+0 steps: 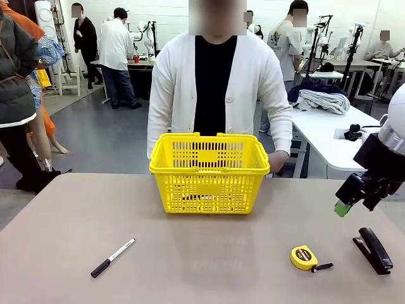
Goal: Place the items the person wants into the basket.
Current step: Pick up the item the person points to and place it in the Market Basket.
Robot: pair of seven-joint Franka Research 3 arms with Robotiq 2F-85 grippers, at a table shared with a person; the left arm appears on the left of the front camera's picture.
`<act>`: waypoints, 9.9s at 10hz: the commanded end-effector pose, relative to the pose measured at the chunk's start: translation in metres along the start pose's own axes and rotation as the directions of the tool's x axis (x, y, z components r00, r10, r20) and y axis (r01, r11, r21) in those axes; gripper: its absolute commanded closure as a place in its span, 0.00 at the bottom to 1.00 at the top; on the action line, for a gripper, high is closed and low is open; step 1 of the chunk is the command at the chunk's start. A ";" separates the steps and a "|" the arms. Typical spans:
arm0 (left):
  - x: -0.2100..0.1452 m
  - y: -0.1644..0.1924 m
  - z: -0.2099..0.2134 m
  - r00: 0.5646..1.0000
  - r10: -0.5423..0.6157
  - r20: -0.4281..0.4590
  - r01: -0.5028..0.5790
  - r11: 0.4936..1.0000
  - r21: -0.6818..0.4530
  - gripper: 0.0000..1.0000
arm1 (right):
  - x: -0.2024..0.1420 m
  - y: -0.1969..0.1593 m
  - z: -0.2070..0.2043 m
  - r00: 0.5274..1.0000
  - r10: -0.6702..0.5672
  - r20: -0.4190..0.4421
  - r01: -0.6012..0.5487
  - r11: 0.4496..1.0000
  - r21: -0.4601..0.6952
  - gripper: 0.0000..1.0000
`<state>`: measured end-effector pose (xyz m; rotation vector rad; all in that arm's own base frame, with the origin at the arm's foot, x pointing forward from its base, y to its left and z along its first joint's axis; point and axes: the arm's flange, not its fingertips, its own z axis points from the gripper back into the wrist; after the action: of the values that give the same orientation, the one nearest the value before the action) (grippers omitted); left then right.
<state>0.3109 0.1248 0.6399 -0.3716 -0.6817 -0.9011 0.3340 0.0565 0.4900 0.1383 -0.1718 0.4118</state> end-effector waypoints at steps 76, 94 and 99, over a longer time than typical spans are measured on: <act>-0.001 0.000 0.001 1.000 -0.010 0.018 0.010 1.000 -0.012 0.00 | 0.354 0.219 -0.015 0.967 0.253 -0.015 -0.251 0.944 -0.216 0.37; -0.001 0.000 0.001 1.000 -0.010 0.018 0.010 1.000 -0.012 0.00 | 0.368 0.178 -0.139 0.915 0.373 -0.152 -0.379 0.925 -0.008 0.37; -0.001 0.000 0.001 1.000 -0.010 0.018 0.010 1.000 -0.012 0.00 | 0.365 0.174 -0.175 0.901 0.378 -0.213 -0.385 0.923 0.012 0.37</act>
<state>0.3108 0.1249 0.6402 -0.3719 -0.6821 -0.9006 0.6084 0.3811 0.4075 0.0126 -0.0126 0.7935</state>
